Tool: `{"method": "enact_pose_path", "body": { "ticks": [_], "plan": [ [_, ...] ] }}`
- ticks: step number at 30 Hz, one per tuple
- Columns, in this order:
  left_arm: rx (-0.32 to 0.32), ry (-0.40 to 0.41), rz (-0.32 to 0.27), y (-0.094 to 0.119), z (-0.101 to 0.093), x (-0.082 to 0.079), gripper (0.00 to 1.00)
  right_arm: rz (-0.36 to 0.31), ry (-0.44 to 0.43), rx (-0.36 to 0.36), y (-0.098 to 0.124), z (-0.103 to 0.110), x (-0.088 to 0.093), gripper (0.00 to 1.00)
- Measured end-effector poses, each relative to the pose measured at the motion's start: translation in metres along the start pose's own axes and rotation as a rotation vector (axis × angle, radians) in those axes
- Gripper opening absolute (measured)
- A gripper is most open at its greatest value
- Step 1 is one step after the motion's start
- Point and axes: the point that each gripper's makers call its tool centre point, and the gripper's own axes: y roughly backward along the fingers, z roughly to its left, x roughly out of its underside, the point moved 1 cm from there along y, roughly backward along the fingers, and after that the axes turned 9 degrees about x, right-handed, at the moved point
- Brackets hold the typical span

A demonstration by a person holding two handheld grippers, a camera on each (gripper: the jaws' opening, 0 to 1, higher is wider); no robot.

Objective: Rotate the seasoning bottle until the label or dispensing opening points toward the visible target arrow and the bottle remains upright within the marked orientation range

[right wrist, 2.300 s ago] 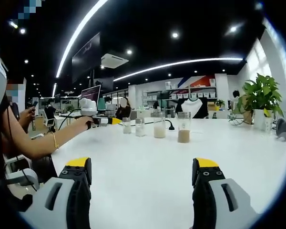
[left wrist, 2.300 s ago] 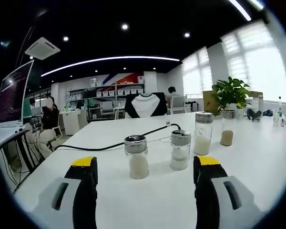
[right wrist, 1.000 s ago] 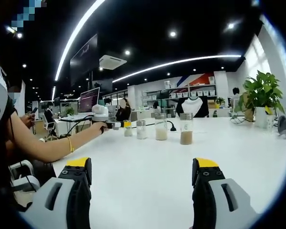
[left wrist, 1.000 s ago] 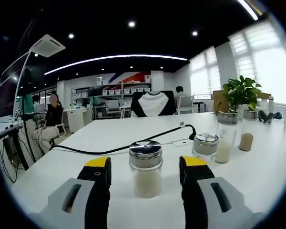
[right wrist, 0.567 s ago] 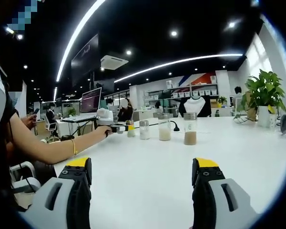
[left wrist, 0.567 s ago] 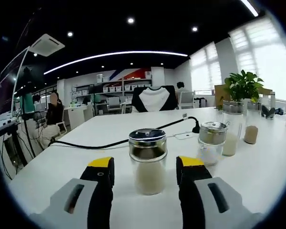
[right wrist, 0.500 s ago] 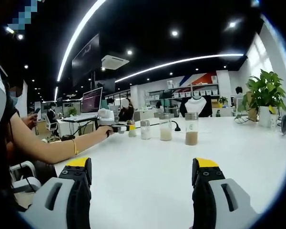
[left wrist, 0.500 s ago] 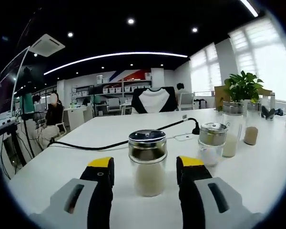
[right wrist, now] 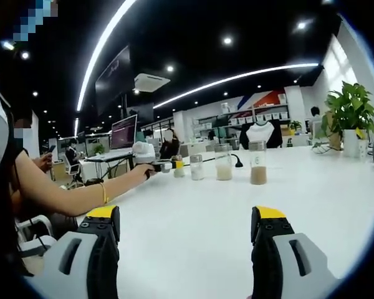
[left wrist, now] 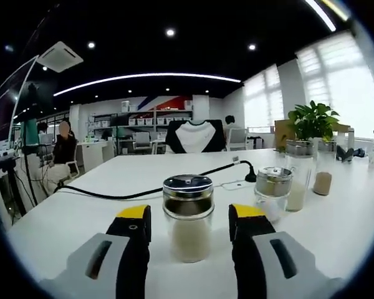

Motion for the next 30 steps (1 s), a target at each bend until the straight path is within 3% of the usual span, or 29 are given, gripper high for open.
{"method": "enact_pose_path", "body": {
  "ticks": [3,9,14,19,22,30],
  "plan": [
    [-0.016,-0.005,-0.018,0.006,-0.001,-0.003,0.46,0.004,0.007,0.003,0.0,0.0,0.0,0.87],
    [-0.007,0.035,-0.021,0.01,-0.001,0.001,0.46,-0.041,-0.028,-0.032,0.0,0.008,-0.005,0.76],
    [0.005,0.045,-0.034,0.014,-0.008,-0.003,0.46,-0.082,0.036,-0.063,0.003,0.018,-0.009,0.56],
    [0.0,0.046,-0.034,0.015,-0.01,-0.001,0.45,-0.076,0.042,-0.06,0.002,0.016,-0.009,0.57],
    [-0.039,0.02,-0.034,0.017,-0.011,-0.003,0.45,-0.084,0.037,-0.043,0.002,0.012,-0.012,0.57],
    [-0.013,0.037,-0.048,0.01,-0.024,-0.006,0.42,-0.109,0.052,0.044,0.006,-0.002,-0.022,0.63]
  ]
}}
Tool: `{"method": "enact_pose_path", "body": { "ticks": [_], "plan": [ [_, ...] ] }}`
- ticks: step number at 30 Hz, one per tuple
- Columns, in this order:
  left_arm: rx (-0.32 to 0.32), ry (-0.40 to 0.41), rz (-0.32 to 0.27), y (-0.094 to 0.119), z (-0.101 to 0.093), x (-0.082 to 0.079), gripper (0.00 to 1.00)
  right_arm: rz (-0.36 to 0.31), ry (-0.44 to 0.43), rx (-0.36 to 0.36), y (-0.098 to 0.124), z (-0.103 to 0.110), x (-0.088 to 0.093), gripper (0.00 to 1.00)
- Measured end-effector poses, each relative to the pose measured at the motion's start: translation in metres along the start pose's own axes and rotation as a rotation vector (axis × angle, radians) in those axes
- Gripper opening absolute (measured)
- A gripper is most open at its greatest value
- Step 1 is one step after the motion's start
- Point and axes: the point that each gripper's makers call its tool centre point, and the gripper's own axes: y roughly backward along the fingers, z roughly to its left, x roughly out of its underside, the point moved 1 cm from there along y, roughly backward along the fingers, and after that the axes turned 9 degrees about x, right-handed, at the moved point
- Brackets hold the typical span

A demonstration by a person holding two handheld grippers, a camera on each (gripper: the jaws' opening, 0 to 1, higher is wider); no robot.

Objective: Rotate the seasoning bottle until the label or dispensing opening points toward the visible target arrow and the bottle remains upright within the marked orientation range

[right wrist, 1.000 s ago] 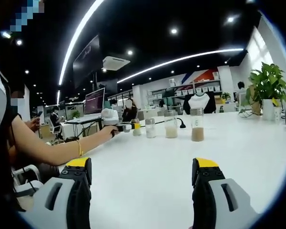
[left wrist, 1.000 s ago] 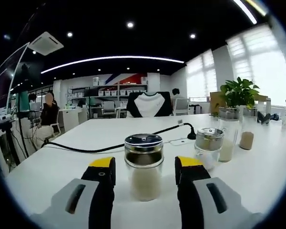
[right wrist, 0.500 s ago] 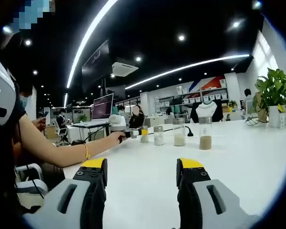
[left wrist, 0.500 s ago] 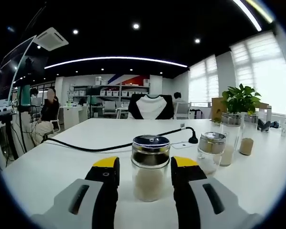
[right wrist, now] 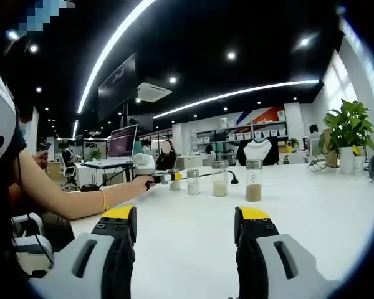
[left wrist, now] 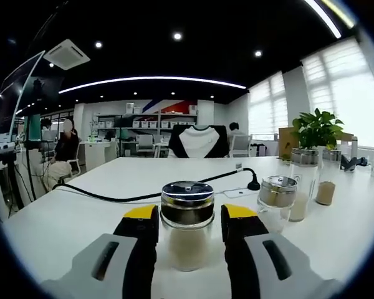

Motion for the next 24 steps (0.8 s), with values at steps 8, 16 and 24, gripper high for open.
{"method": "enact_pose_path", "body": {
  "ticks": [8,16,24],
  "plan": [
    [-0.006,0.003,0.015,0.004,0.0,0.005,0.36,0.024,0.003,0.015,0.003,-0.003,0.004,0.64],
    [0.0,0.002,0.008,-0.008,0.01,0.005,0.36,0.03,-0.014,0.031,0.004,-0.004,0.007,0.65],
    [0.009,0.012,0.007,-0.012,0.013,0.005,0.36,0.039,-0.018,0.035,0.006,-0.004,0.01,0.65]
  ]
}}
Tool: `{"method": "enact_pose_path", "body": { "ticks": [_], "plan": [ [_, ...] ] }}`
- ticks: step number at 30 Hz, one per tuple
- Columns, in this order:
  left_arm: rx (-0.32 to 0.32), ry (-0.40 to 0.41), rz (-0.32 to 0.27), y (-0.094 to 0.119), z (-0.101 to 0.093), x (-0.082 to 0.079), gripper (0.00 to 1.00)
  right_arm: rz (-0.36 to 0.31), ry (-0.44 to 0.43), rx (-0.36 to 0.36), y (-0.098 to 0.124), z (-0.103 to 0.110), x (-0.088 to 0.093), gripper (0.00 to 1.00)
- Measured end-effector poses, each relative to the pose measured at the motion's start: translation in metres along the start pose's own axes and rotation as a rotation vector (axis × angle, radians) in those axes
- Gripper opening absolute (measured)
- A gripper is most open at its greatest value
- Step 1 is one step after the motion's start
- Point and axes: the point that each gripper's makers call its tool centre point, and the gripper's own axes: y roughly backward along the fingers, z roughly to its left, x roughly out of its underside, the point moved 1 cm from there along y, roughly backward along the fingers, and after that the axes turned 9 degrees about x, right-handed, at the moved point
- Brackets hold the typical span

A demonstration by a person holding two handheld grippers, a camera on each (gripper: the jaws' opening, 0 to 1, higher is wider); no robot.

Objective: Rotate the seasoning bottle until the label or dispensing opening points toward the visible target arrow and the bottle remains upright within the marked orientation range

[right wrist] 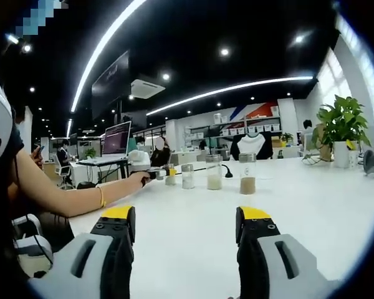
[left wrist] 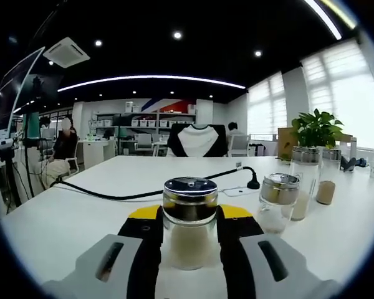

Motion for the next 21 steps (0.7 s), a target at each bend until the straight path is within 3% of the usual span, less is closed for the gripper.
{"method": "enact_pose_path", "body": {
  "ticks": [4,13,15,21],
  "plan": [
    [-0.001,0.004,0.002,-0.009,0.012,-0.001,0.36,-0.01,-0.005,-0.003,0.002,0.0,-0.002,0.65],
    [0.018,-0.008,0.012,-0.016,0.014,-0.002,0.35,-0.007,-0.004,0.005,0.004,-0.002,-0.001,0.65],
    [0.024,-0.022,0.009,-0.012,0.005,-0.004,0.35,-0.006,-0.005,0.005,0.005,-0.003,-0.001,0.65],
    [0.04,-0.031,-0.005,-0.022,0.014,-0.013,0.35,-0.01,-0.016,0.009,0.007,-0.005,-0.001,0.65]
  ]
}}
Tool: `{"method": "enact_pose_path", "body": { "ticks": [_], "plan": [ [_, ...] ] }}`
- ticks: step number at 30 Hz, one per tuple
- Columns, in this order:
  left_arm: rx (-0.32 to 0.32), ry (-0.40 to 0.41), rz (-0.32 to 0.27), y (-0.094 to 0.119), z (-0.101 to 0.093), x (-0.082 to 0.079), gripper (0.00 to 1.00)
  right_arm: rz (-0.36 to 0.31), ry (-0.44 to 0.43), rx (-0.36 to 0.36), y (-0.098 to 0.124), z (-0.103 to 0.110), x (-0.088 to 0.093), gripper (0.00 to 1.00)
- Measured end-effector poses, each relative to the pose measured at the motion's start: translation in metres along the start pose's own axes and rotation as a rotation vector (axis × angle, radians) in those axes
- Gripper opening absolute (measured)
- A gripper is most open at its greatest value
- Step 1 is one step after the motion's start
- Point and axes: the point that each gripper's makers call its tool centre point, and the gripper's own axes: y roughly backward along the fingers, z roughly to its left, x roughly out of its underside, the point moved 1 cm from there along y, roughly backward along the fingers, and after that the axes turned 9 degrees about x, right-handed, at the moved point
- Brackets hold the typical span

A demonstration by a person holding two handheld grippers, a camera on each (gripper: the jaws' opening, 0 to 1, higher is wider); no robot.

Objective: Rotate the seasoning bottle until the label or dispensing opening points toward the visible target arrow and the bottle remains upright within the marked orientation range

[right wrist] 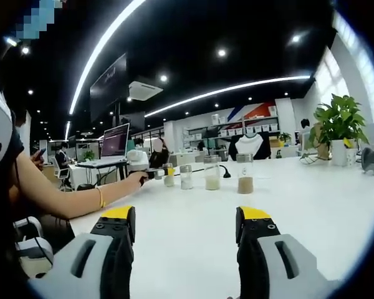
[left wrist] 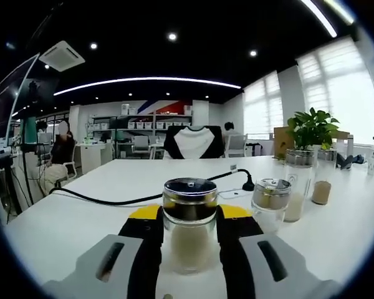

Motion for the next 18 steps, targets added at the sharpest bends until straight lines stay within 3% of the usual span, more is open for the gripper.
{"method": "enact_pose_path", "body": {
  "ticks": [6,11,18],
  "plan": [
    [-0.017,0.02,-0.006,-0.004,0.01,-0.002,0.35,0.007,0.015,-0.003,0.001,0.002,0.0,0.65],
    [-0.017,0.014,-0.012,0.017,-0.01,-0.006,0.35,0.009,0.018,-0.009,0.004,0.003,-0.001,0.65],
    [-0.02,0.033,-0.053,0.03,-0.019,-0.018,0.35,0.016,0.015,-0.025,0.004,0.004,-0.001,0.66]
  ]
}}
